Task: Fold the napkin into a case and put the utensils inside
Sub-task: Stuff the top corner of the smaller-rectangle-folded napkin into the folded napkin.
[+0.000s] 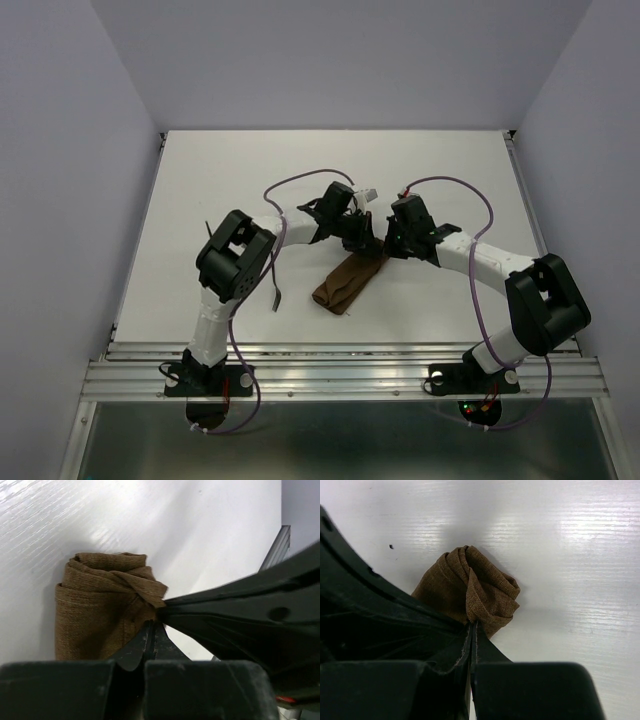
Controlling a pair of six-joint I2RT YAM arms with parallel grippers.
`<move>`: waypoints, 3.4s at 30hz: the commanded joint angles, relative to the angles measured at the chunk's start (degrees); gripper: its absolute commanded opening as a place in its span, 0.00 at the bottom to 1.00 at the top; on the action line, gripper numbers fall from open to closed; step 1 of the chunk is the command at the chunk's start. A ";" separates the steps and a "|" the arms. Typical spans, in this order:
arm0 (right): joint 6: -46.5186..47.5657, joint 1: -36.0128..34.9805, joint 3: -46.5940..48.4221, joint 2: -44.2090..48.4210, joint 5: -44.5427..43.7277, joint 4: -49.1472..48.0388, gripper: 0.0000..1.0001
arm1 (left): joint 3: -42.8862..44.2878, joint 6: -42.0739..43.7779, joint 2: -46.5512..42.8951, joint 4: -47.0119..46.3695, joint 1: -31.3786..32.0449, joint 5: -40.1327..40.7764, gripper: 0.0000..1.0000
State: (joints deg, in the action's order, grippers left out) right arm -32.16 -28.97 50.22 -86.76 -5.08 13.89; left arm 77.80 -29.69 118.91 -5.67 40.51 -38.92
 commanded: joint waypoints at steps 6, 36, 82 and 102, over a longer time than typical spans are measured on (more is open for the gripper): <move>0.17 -0.38 2.52 0.72 0.77 -2.73 0.01 | 3.50 1.13 3.25 -0.13 0.45 -1.07 0.00; 0.26 -0.38 2.52 -1.13 2.01 -3.34 0.01 | 0.43 3.50 -8.07 4.96 2.56 7.63 0.00; 0.70 -0.38 5.68 -8.42 4.55 -3.61 0.01 | -1.77 4.03 0.97 3.04 0.97 7.63 0.00; -5.89 -0.38 9.46 -20.64 -0.89 0.61 0.01 | -2.56 4.64 -7.90 7.15 0.97 8.86 0.00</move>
State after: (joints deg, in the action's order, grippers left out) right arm -35.24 -28.97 59.79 -102.52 -1.52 9.85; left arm 74.70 -26.41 117.49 -1.56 40.99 -30.59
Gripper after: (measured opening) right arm 0.012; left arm 0.017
